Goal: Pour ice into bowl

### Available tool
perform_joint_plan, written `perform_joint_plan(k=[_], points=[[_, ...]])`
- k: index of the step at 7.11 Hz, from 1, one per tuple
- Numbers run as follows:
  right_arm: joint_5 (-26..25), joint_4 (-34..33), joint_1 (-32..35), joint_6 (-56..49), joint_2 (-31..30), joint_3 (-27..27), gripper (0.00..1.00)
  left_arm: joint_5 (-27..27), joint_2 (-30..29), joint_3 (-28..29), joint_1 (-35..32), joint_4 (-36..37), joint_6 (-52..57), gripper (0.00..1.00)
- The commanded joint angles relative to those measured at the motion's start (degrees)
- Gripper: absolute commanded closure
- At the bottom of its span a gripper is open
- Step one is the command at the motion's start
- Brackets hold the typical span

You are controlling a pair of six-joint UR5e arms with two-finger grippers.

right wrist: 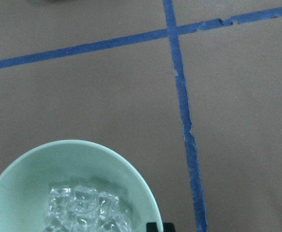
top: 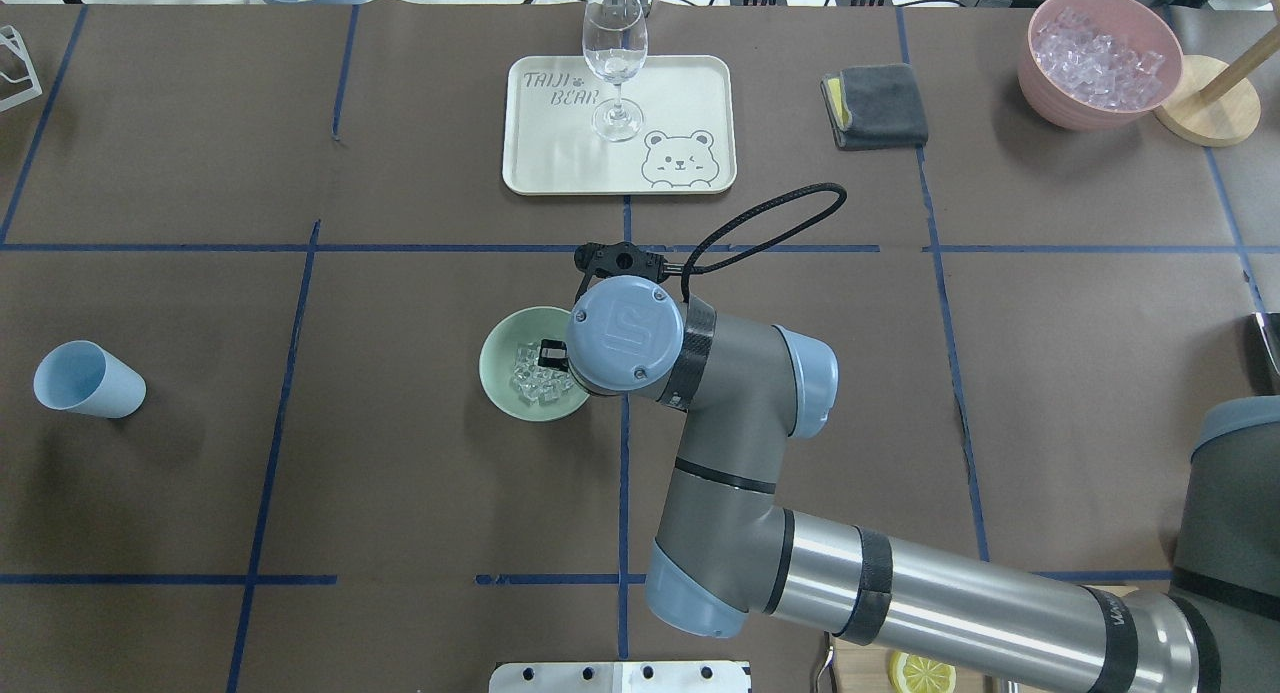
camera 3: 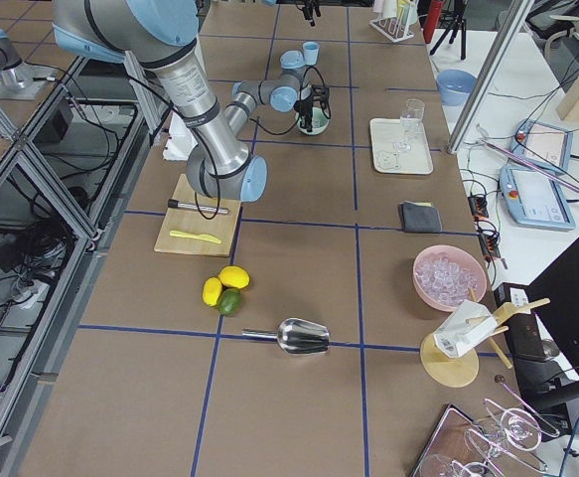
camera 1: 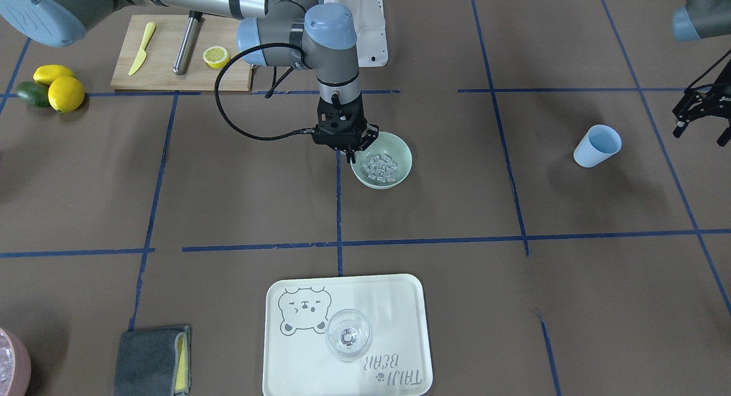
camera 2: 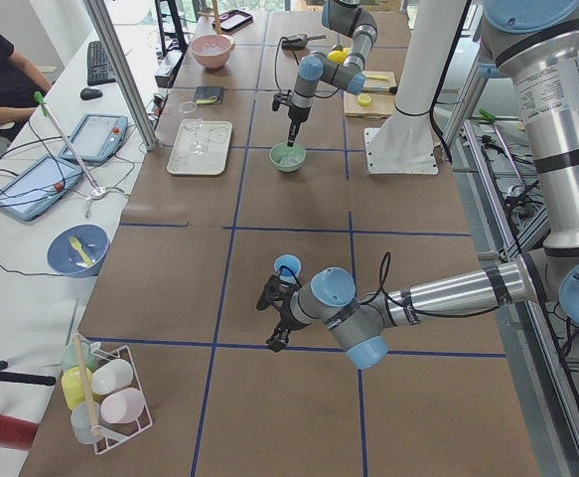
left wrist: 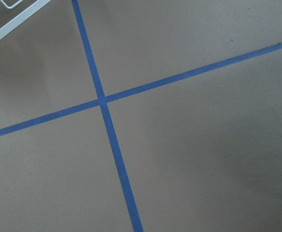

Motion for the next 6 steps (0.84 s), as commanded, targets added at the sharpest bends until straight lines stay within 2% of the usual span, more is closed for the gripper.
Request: perform_joint_plan(k=[1, 2, 4, 5, 6], points=[[2.53, 0.08, 1.73, 0.39, -0.13, 2.35, 1.0, 0.0, 0.0, -0.33, -0.09, 0.0, -0.24, 0.0], [2.88, -0.18, 2.96, 0.39, -2.22, 6.2, 1.0, -0.08, 0.09, -0.77, -0.18, 0.0, -0.51, 0.0], [5.33, -0.28, 6.9, 0.22, -11.25, 15.33, 1.0, -0.08, 0.09, -1.12, -0.18, 0.0, -0.6, 0.0], [6.48, -0.28, 9.01, -0.3, -14.51, 17.47, 1.0, -0.09, 0.0, -1.39, -0.09, 0.09, -0.6, 0.0], [9.79, 0.07, 12.16, -1.01, -17.85, 18.18, 1.0, 0.0, -0.17, -1.56, -0.09, 0.43, -0.6, 0.0]])
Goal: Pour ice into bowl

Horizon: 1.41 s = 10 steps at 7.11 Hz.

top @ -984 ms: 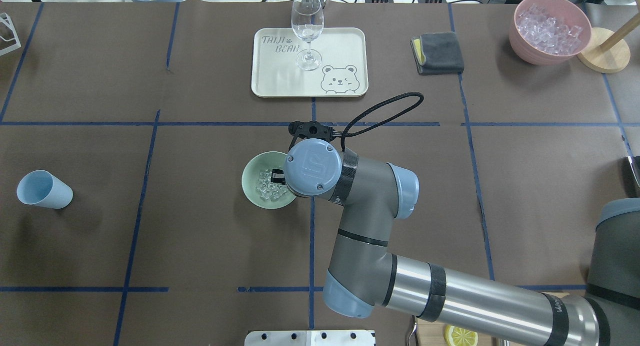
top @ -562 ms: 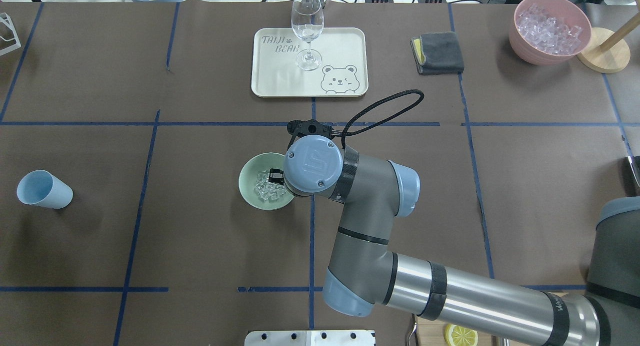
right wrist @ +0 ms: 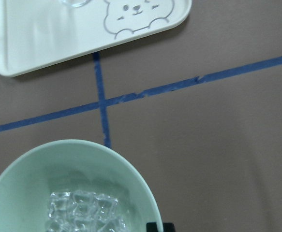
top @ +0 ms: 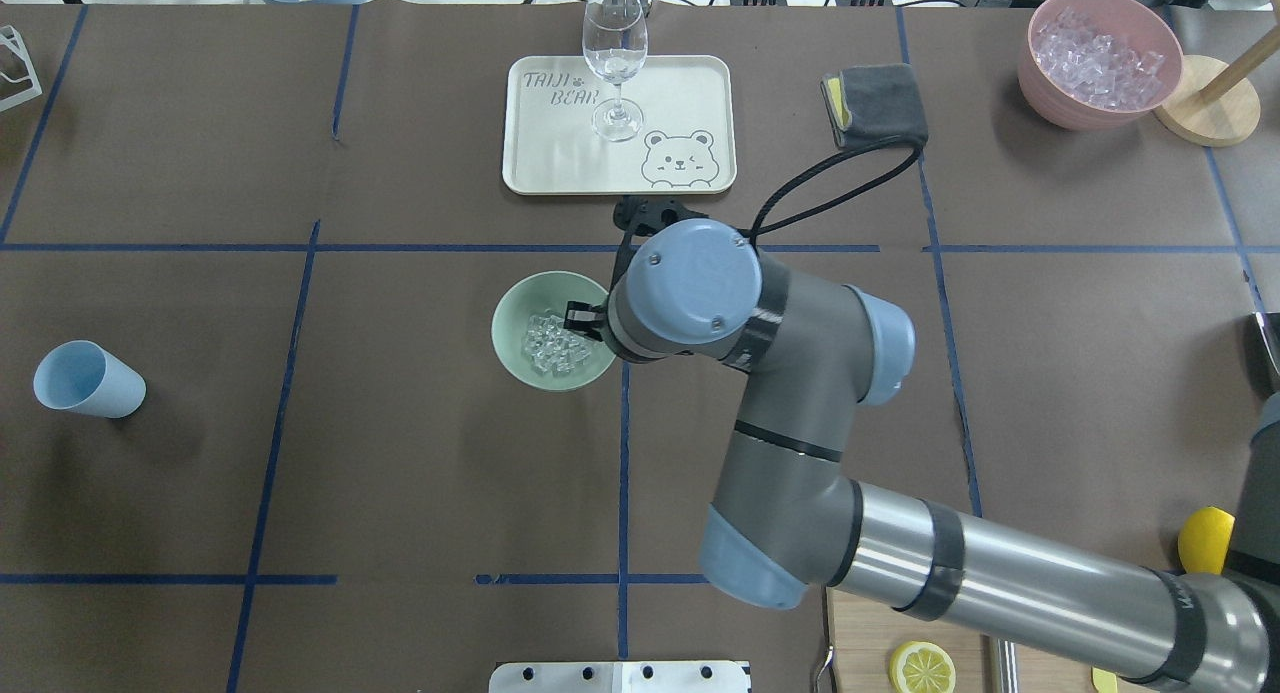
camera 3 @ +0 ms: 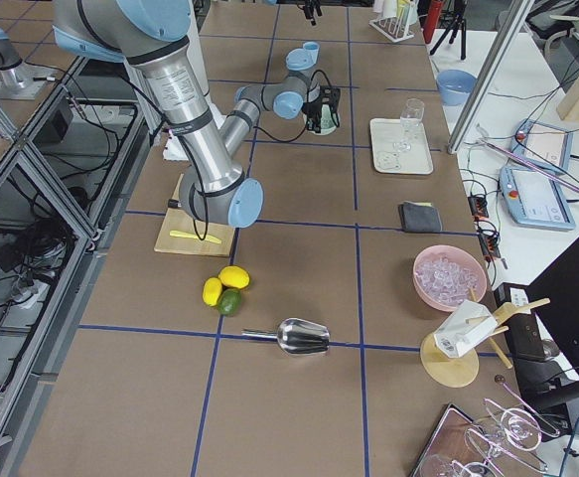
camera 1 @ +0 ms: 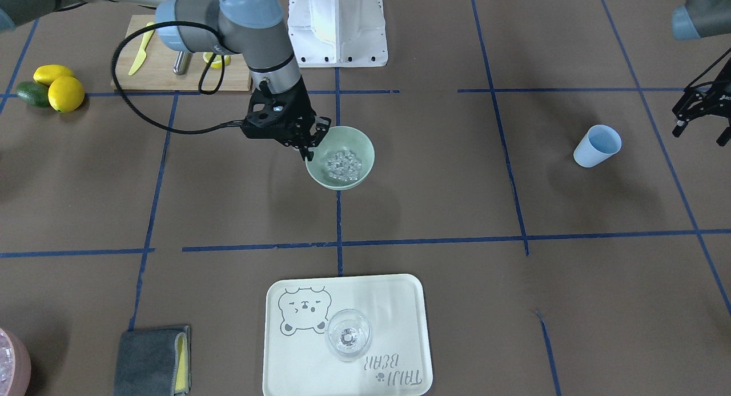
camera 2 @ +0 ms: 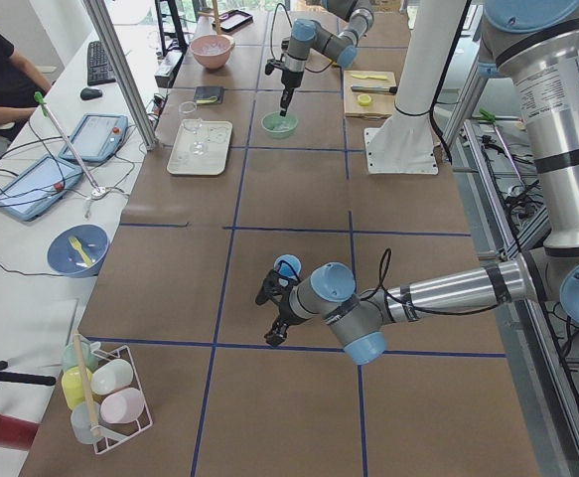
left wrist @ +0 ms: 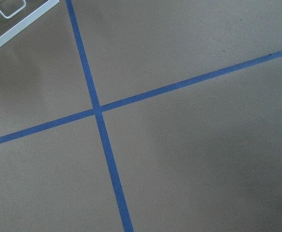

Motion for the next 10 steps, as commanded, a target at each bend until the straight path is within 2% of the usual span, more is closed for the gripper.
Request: perform_joint_plan(k=[1, 3, 4, 5, 8, 10], points=[[6.07, 0.36, 6.55, -3.0, -6.88, 2.71, 1.0, 0.06, -0.16, -0.5, 0.04, 0.38, -0.01, 0.0], [8.55, 0.45, 11.04, -9.32, -13.73, 5.35, 1.0, 0.06, -0.25, -0.94, -0.05, 0.56, -0.1, 0.0], [9.34, 3.67, 12.98, -12.57, -18.11, 5.53, 1.0, 0.15, -0.6, -0.94, 0.04, 0.65, -0.1, 0.0], [11.18, 9.88, 14.91, -16.51, -24.07, 5.27, 1.0, 0.15, -0.95, -0.94, 0.04, 0.74, -0.1, 0.0], [12.6, 17.3, 19.23, -23.31, -35.18, 5.01, 1.0, 0.15, -1.39, -0.86, 0.04, 0.74, -0.18, 0.0], [12.69, 26.24, 19.76, -24.11, -38.54, -0.23, 1.0, 0.15, -1.65, -0.94, 0.04, 0.74, -0.18, 0.0]])
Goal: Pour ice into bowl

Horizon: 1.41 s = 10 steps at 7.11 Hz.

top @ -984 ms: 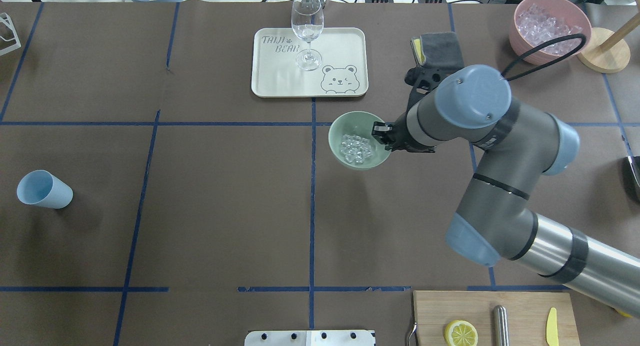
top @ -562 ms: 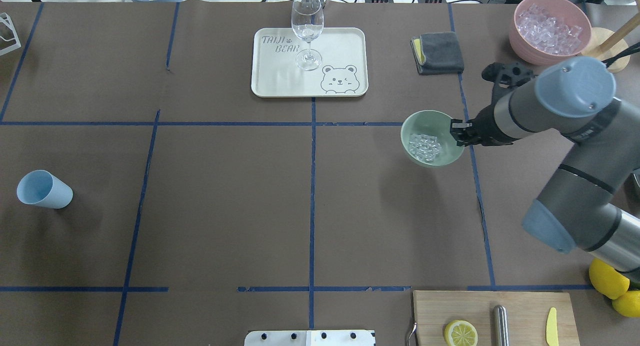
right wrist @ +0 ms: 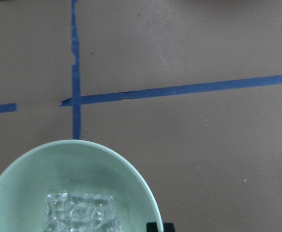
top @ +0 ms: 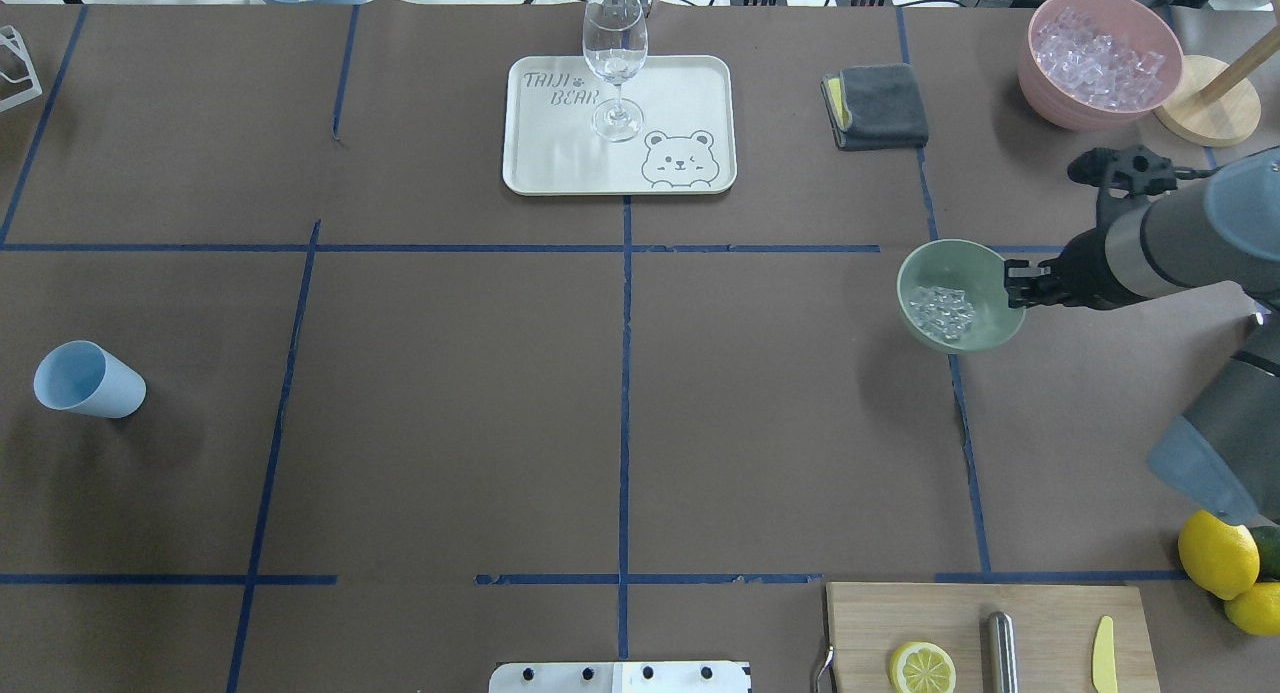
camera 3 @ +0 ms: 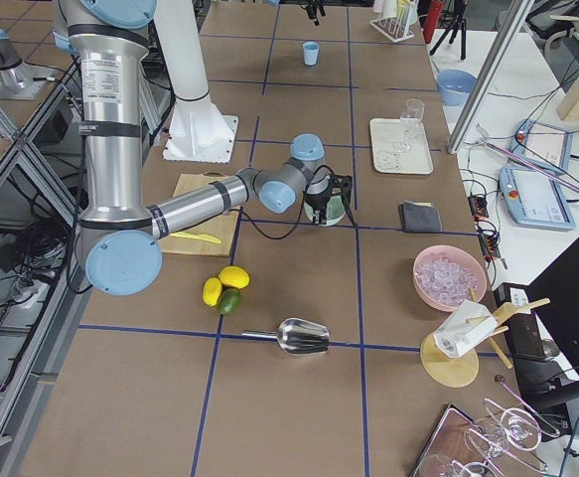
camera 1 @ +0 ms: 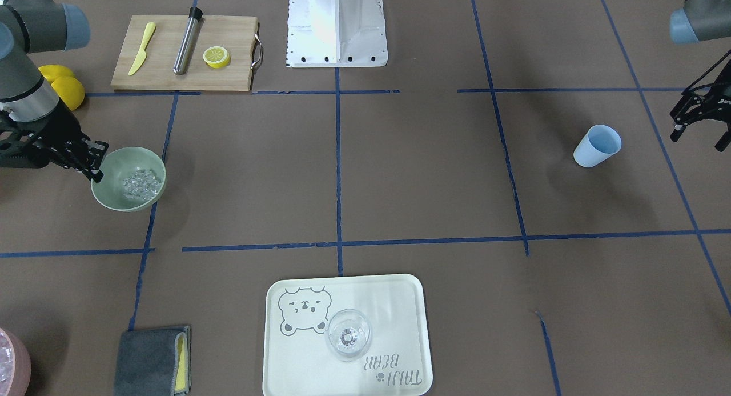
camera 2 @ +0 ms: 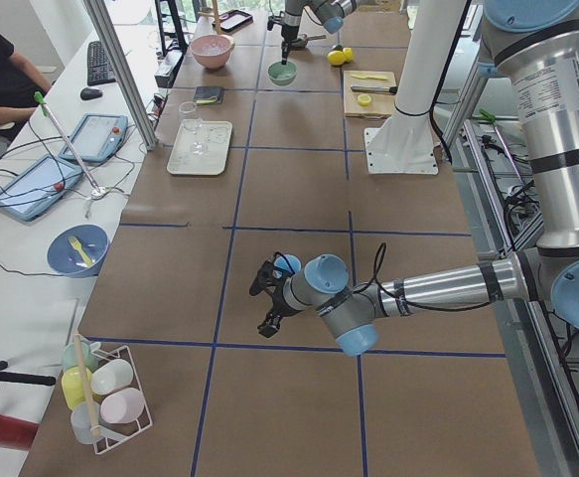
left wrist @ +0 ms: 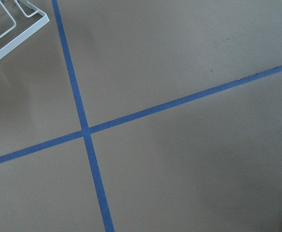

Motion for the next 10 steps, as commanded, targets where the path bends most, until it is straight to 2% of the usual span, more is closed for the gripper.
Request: perform_joint_plan(k=[1, 3, 5, 8, 9, 10], points=[[0.33, 10.46, 0.55, -1.02, -3.38, -6.08, 1.0, 0.09, -0.26, -0.07, 0.0, -0.01, 0.0, 0.0], [8.03, 11.74, 4.22, -0.76, -4.09, -6.11, 1.0, 0.09, -0.18, -0.42, -0.09, -0.01, 0.0, 0.0], [8.42, 11.83, 4.24, -0.93, -4.36, -6.28, 1.0, 0.18, -0.18, -0.51, -0.09, -0.01, -0.09, 0.0], [6.32, 11.74, 4.15, -1.11, -4.88, -6.11, 1.0, 0.18, -0.09, -0.77, -0.09, -0.01, -0.09, 0.0], [6.05, 11.74, 4.07, -1.11, -4.88, -6.11, 0.96, 0.18, -0.09, -0.77, -0.09, -0.01, -0.09, 0.0], [5.96, 11.66, 4.07, -1.19, -4.8, -6.28, 0.5, 0.18, -0.09, -0.77, -0.09, -0.01, -0.09, 0.0]])
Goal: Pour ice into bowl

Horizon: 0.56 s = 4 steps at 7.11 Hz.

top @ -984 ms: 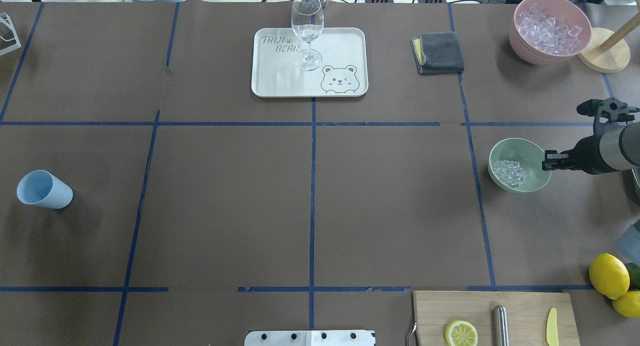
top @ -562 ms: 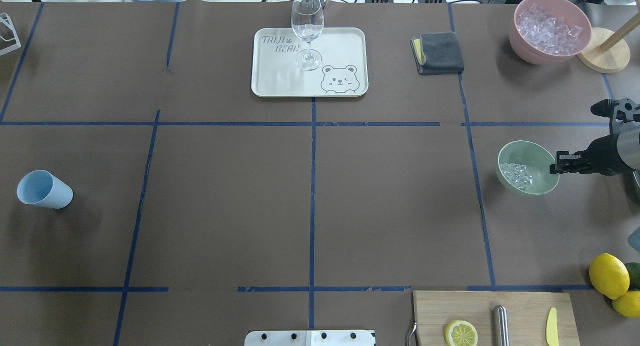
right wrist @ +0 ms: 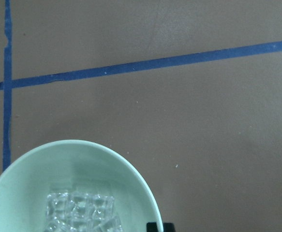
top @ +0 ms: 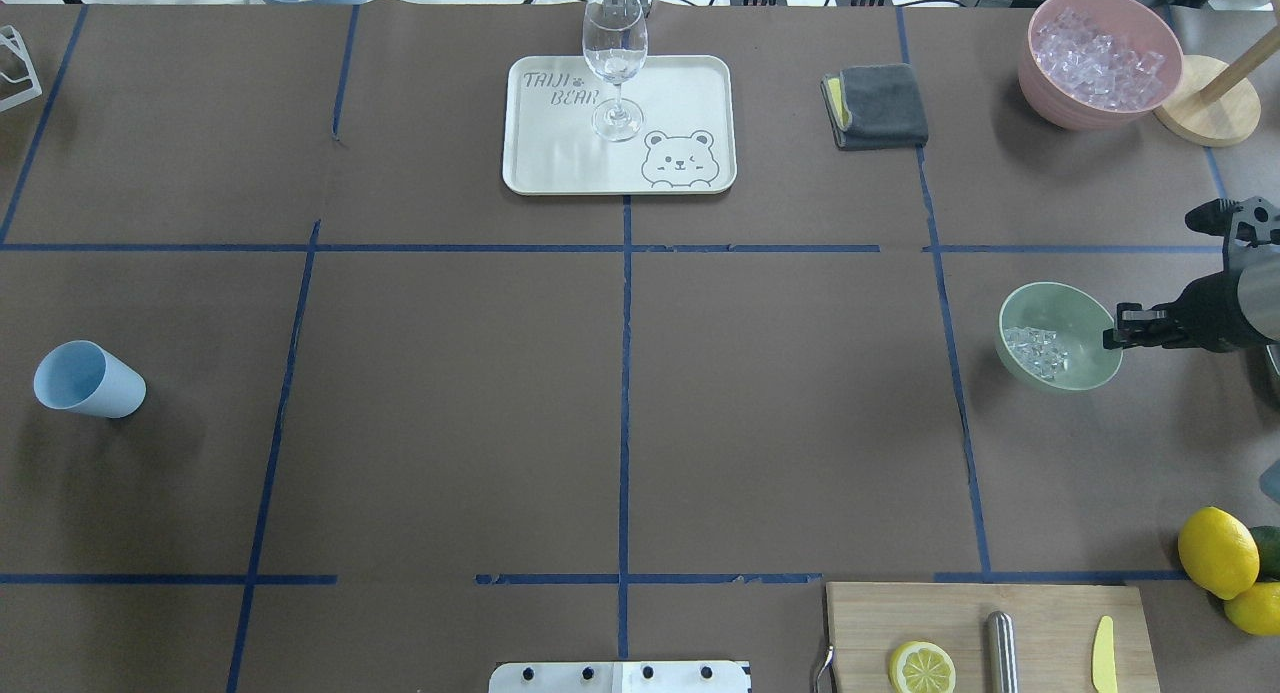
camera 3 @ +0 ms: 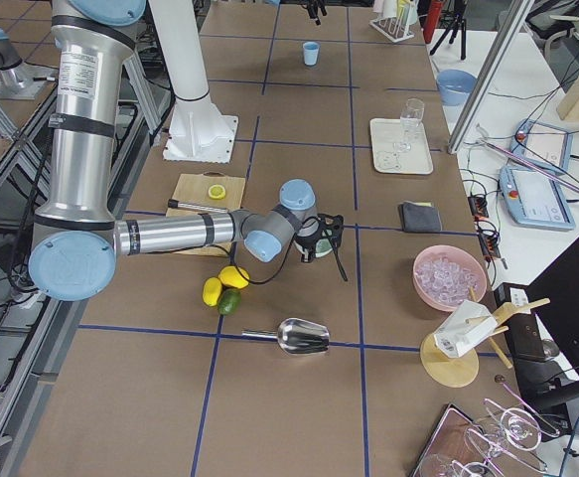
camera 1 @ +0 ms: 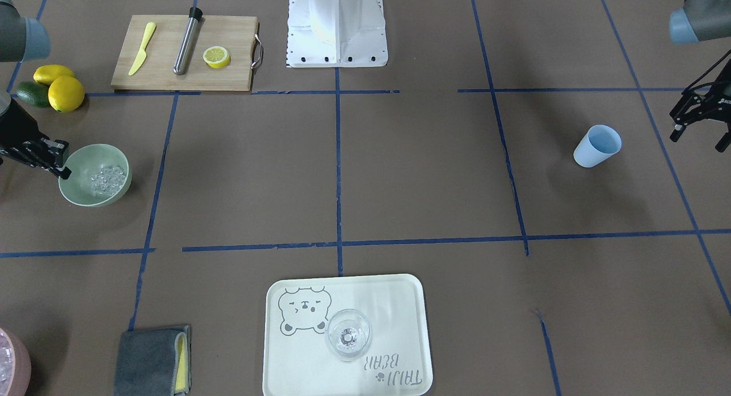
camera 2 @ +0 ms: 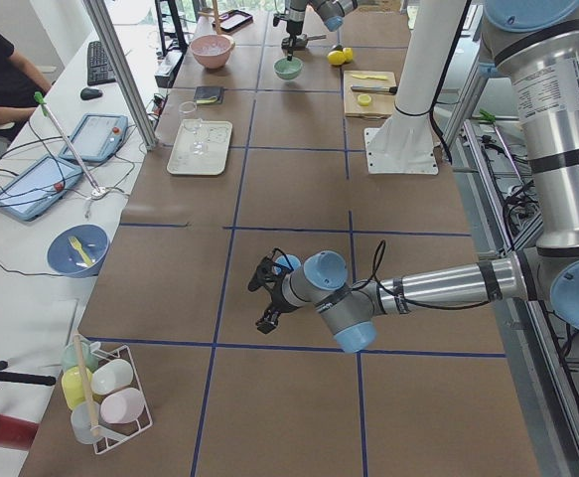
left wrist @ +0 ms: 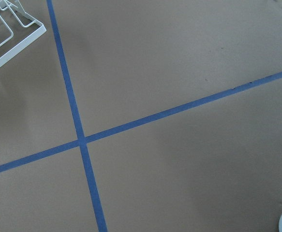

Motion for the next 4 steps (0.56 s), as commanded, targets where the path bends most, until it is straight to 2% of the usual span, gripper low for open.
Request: perform_joint_plan(k=[1, 2, 4], points=[[-0.31, -0.17, -0.05, -0.07, 0.03, -0.22, 0.32, 0.0, 0.0, 0.0, 0.0, 0.0, 0.0, 0.0], [-0.66, -0.08, -0.05, -0.16, 0.03, -0.22, 0.0, 0.0, 0.0, 0.0, 0.0, 0.0, 0.0, 0.0], [0.56, -0.51, 2.48, -3.82, 0.29, 0.13, 0.0, -0.96, -0.08, -0.09, -0.26, 1.74, 0.26, 0.0]])
